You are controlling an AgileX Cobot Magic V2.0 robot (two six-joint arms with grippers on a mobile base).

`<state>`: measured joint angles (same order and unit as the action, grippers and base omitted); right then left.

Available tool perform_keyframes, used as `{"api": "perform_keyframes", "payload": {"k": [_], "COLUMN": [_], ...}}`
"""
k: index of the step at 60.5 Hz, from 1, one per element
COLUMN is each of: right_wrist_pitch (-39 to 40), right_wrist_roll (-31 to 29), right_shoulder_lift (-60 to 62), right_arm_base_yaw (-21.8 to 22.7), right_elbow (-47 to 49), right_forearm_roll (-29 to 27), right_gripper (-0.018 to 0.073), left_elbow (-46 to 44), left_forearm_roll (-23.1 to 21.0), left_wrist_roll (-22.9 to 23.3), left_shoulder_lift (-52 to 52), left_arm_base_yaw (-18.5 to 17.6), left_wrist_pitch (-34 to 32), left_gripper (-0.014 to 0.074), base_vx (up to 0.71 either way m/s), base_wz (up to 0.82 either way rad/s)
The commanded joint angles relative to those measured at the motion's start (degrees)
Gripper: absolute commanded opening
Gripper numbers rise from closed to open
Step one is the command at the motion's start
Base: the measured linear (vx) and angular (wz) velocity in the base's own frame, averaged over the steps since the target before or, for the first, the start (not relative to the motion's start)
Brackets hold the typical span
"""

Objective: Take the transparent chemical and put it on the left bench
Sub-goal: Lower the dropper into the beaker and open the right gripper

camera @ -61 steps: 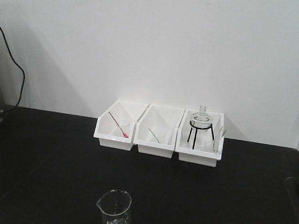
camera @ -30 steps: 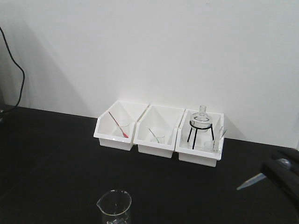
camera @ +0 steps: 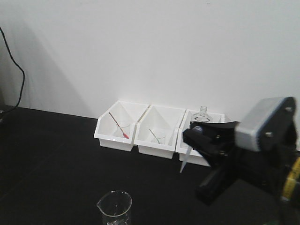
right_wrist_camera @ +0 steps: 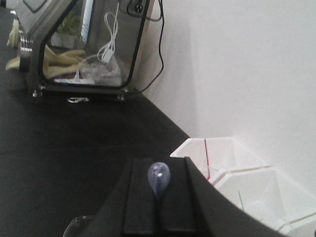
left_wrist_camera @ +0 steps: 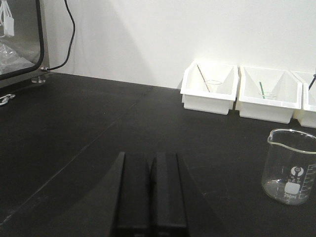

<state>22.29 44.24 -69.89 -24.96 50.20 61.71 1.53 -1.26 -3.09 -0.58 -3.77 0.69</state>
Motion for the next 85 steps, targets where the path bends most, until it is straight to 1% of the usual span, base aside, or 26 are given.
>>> {"api": "perform_keyframes", "payload": {"k": [1,3,6,9,15,24,31,45,52,56,60,66,72,76,85], "right_wrist_pitch": [-4.65,-4.74,-4.69,-4.69,-3.38,2.97,6.80,8.12,8.39,8.23,7.43,7.48,7.53,6.80,0.81], "right_wrist_roll": [-7.52,-10.55,-13.35,-14.65,-14.15,-14.15,-14.26,-14.20,-14.20,-14.20,-14.20,-14.09,-13.74,-13.30,-12.71], "right_shoulder_lift": [-4.19,-6.35,-9.35,-12.45,-17.27,-22.96,-26.67,-32.15,-33.56,-34.06,-34.17,-34.17,-33.82,-32.94,-28.82], "right_arm_base_yaw": [-5.26,-6.87,-8.28,-9.05,-9.55,-9.57,-9.90,-9.90,-9.90,-9.90,-9.90,-9.85,-9.85,-9.59,-9.05], "right_elbow": [5.01,6.27,8.35,10.10,13.22,16.41,17.29,17.29,17.29,17.29,17.29,17.29,17.21,17.08,15.89], "right_forearm_roll": [-7.86,-9.13,-9.83,-10.14,-11.65,-15.33,-17.09,-18.10,-18.10,-18.10,-18.14,-18.43,-19.75,-19.88,-19.81], "right_gripper": [-0.0003,-0.0003,-0.0003,-0.0003,-0.0003,-0.0003,-0.0003,0.0011,0.0071,0.0134,0.0220,0.0372,0.0468,0.0494,0.0496], "left_elbow": [0.93,0.93,0.93,0.93,0.93,0.93,0.93,0.93,0.93,0.93,0.93,0.93,0.93,0.93,0.93], "left_forearm_roll": [-0.04,-0.04,-0.04,-0.04,-0.04,-0.04,-0.04,-0.04,-0.04,-0.04,-0.04,-0.04,-0.04,-0.04,-0.04], "left_wrist_roll": [0.45,0.45,0.45,0.45,0.45,0.45,0.45,0.45,0.45,0.45,0.45,0.45,0.45,0.45,0.45], "left_shoulder_lift": [-1.10,-1.10,-1.10,-1.10,-1.10,-1.10,-1.10,-1.10,-1.10,-1.10,-1.10,-1.10,-1.10,-1.10,-1.10], "left_arm_base_yaw": [-0.10,-0.10,-0.10,-0.10,-0.10,-0.10,-0.10,-0.10,-0.10,-0.10,-0.10,-0.10,-0.10,-0.10,-0.10], "left_wrist_pitch": [-4.49,-4.49,-4.49,-4.49,-4.49,-4.49,-4.49,-4.49,-4.49,-4.49,-4.49,-4.49,-4.49,-4.49,-4.49], "left_gripper": [-0.0003,-0.0003,-0.0003,-0.0003,-0.0003,-0.0003,-0.0003,-0.0003,-0.0003,-0.0003,-0.0003,-0.0003,-0.0003,-0.0003,-0.0003], "base_vx": [0.00,0.00,0.00,0.00,0.00,0.00,0.00,0.00,0.00,0.00,0.00,0.00,0.00,0.00,0.00], "base_wz": [0.00,0.00,0.00,0.00,0.00,0.00,0.00,0.00,0.00,0.00,0.00,0.00,0.00,0.00,0.00]}}
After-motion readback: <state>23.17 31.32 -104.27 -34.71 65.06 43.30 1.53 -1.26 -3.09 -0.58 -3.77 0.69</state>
